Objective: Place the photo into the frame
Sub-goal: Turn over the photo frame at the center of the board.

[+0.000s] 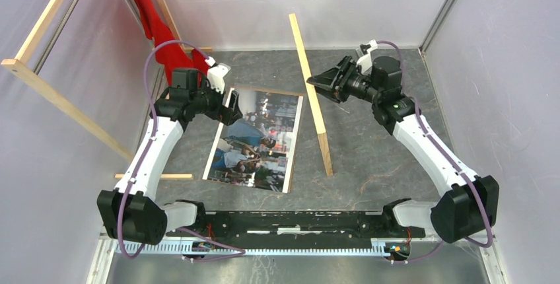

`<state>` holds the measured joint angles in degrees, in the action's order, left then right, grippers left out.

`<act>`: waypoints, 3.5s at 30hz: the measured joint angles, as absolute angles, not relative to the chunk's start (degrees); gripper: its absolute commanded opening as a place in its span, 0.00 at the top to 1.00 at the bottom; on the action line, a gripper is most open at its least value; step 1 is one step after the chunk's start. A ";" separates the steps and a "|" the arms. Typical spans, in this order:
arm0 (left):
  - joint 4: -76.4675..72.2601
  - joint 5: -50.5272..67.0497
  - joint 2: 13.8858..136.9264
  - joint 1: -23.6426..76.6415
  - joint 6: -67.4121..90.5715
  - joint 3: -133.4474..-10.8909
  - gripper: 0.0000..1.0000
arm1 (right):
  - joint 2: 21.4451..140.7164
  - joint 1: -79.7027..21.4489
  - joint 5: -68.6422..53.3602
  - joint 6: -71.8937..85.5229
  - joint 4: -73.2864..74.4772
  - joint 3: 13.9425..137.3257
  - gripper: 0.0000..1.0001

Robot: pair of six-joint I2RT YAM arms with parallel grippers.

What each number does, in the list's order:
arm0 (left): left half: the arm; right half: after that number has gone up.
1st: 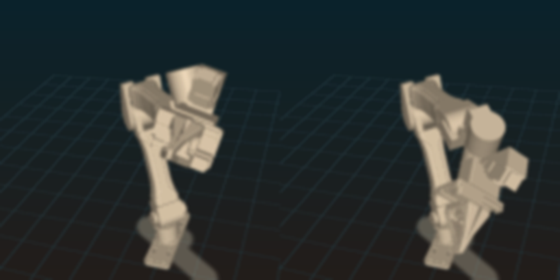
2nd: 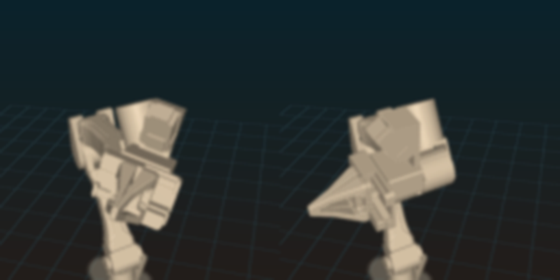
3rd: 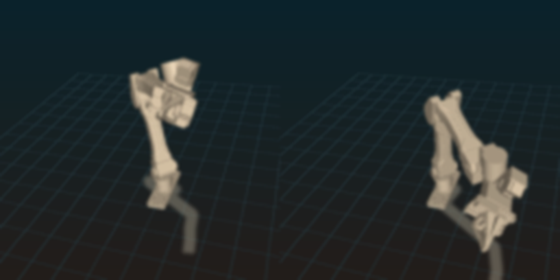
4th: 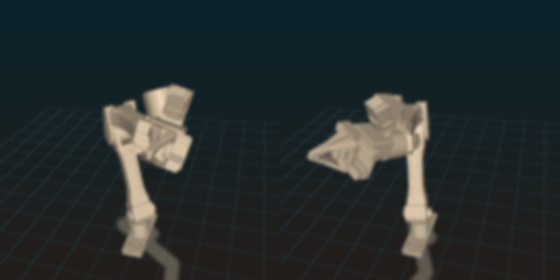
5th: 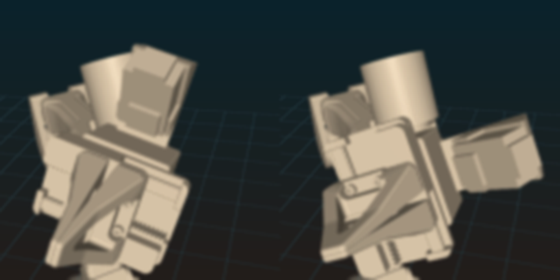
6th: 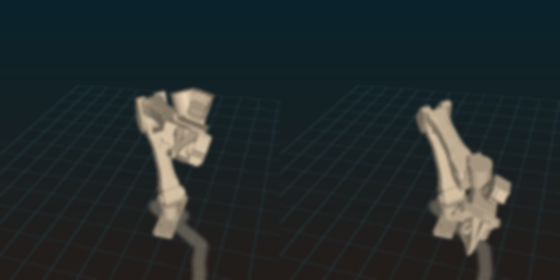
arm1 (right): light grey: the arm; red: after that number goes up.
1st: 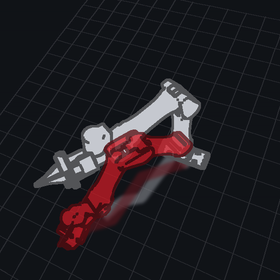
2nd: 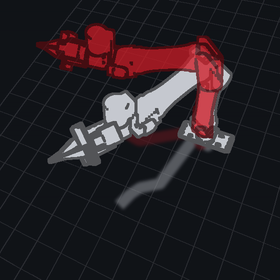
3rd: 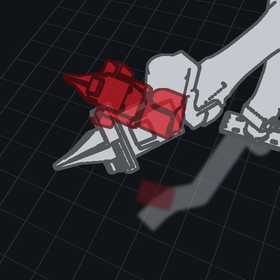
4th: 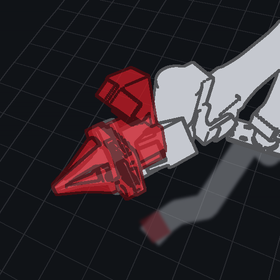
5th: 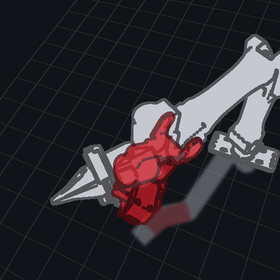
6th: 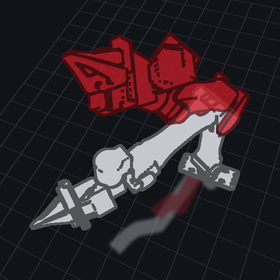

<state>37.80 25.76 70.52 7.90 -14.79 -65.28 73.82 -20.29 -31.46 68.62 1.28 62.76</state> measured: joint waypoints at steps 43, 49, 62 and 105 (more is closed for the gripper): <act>37.60 22.81 75.18 10.74 -11.51 -68.99 0.00 | 73.67 3.14 -27.88 36.91 35.68 79.81 0.39; 37.58 22.81 75.24 10.74 -11.51 -68.99 0.00 | 73.67 3.16 -21.85 29.32 38.68 82.24 0.44; 37.54 22.98 75.24 10.92 -11.51 -68.99 0.00 | 74.39 3.25 -13.82 21.87 46.46 85.19 0.63; 37.56 20.95 75.24 11.00 -13.76 -68.99 0.00 | 89.73 -2.98 9.87 11.40 38.33 57.10 0.64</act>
